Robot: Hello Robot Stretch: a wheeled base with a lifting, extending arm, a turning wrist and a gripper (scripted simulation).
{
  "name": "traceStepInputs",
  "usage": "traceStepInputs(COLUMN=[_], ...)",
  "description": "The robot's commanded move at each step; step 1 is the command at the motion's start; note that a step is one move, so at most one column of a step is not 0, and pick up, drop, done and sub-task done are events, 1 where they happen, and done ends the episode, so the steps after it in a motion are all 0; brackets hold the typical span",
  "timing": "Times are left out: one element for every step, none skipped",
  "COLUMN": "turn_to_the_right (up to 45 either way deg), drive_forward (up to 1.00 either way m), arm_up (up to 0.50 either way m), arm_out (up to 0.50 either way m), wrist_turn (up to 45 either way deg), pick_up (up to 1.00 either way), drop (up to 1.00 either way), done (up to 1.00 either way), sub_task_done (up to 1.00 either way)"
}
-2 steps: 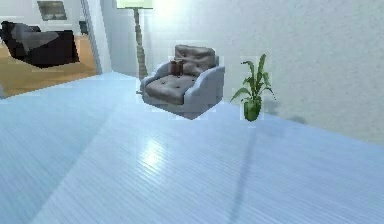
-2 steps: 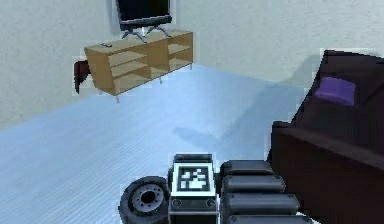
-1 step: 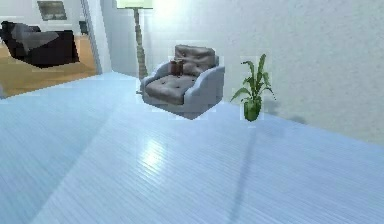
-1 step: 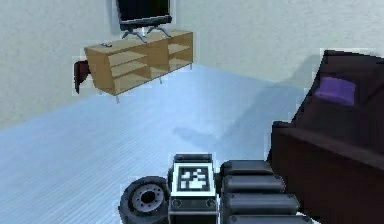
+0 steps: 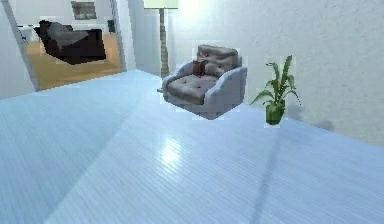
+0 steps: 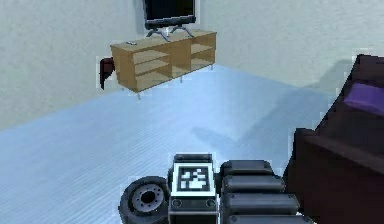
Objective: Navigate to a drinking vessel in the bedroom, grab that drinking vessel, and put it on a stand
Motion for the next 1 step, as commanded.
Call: traceStepInputs(turn_to_the_right=[0.0], drive_forward=[0.4], arm_up=[0.0], arm_out=[0.0], wrist_turn=[0.0], pick_up=[0.0], drop=[0.0], done=[0.0], sub_task_done=[0.0])
